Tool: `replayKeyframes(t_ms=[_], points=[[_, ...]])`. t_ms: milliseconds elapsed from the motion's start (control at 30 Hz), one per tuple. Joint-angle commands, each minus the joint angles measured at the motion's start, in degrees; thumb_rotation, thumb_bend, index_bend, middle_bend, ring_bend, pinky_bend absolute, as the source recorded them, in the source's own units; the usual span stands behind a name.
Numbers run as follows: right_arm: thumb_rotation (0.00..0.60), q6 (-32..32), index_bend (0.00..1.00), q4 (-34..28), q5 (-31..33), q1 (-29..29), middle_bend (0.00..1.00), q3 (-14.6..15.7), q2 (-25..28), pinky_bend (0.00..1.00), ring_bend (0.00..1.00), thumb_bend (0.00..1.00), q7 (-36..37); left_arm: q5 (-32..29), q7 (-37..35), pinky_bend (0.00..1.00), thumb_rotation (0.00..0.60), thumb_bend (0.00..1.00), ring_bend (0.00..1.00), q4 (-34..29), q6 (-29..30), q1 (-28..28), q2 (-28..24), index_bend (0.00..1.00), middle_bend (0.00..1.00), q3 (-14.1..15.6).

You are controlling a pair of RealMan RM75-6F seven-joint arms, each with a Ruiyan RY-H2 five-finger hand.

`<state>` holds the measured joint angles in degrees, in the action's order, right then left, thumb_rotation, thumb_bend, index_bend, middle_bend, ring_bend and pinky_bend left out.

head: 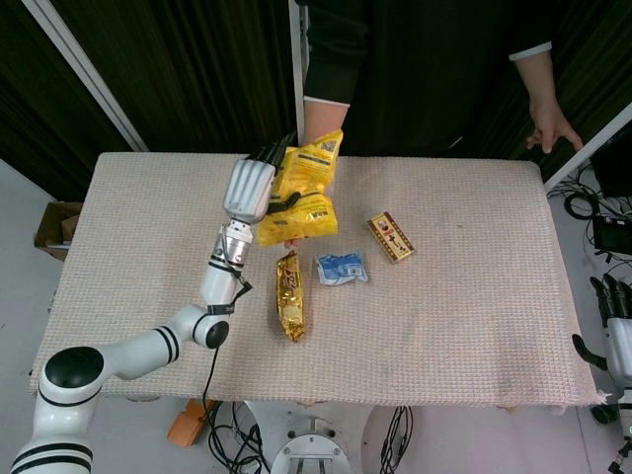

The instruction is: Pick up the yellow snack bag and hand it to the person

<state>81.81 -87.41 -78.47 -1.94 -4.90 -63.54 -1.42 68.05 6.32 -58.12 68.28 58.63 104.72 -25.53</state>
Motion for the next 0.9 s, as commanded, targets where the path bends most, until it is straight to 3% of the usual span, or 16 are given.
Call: replayKeyframes(t_ms=[33,333,433,533,633,667,767,900], points=[[0.600,-0.07,0.00,0.04,0.03,-0.06,0.00,-0.02,-0.10,0.00,0.00,0.19,-0.10,0.59,-0.48,0.33,0.600,0.04,0.12,-0.33,0.24,-0.16,-0.39,0.00,0.01,0.37],[0.600,0.15,0.00,-0.14,-0.02,-0.07,0.00,-0.21,0.19,0.00,0.00,0.19,-0.06,1.52,0.35,0.30,0.600,0.01,0.09,-4.79,3.39,-2.27,-3.76,0.00,0.00,0.03],[0.600,0.24,0.00,-0.10,-0.15,-0.11,0.00,-0.30,0.33,0.00,0.00,0.19,0.21,2.51,1.42,0.30,0.600,0.00,0.09,-11.76,7.35,-5.57,-8.28,0.00,0.00,-0.14],[0.600,0.35,0.00,0.04,-0.33,-0.18,0.00,-0.39,0.33,0.00,0.00,0.19,0.51,3.48,4.43,0.30,0.600,0.00,0.09,-23.81,11.60,-11.93,-15.97,0.00,0.00,1.81],[0.600,0.59,0.00,0.03,-0.84,-0.28,0.00,-0.39,0.36,0.00,0.00,0.19,0.65,4.72,7.09,0.30,0.600,0.02,0.09,-37.40,13.73,-20.20,-26.35,0.05,0.04,7.28],[0.600,0.69,0.00,-0.03,-1.09,-0.36,0.00,-0.40,0.33,0.00,0.00,0.19,0.68,5.47,8.60,0.30,0.600,0.02,0.09,-41.38,14.08,-23.52,-30.67,0.06,0.04,10.56],[0.600,0.47,0.00,-0.44,-1.75,-0.76,0.00,-0.28,0.29,0.00,0.00,0.18,0.22,5.14,15.97,0.30,0.600,0.02,0.09,-47.28,13.98,-30.66,-39.25,0.10,0.06,19.45],[0.600,0.89,0.00,-1.12,-2.89,-1.07,0.00,-0.09,0.13,0.00,0.00,0.18,-0.75,5.86,15.26,0.27,0.600,0.02,0.08,-47.61,16.77,-38.57,-42.59,0.09,0.06,26.83]])
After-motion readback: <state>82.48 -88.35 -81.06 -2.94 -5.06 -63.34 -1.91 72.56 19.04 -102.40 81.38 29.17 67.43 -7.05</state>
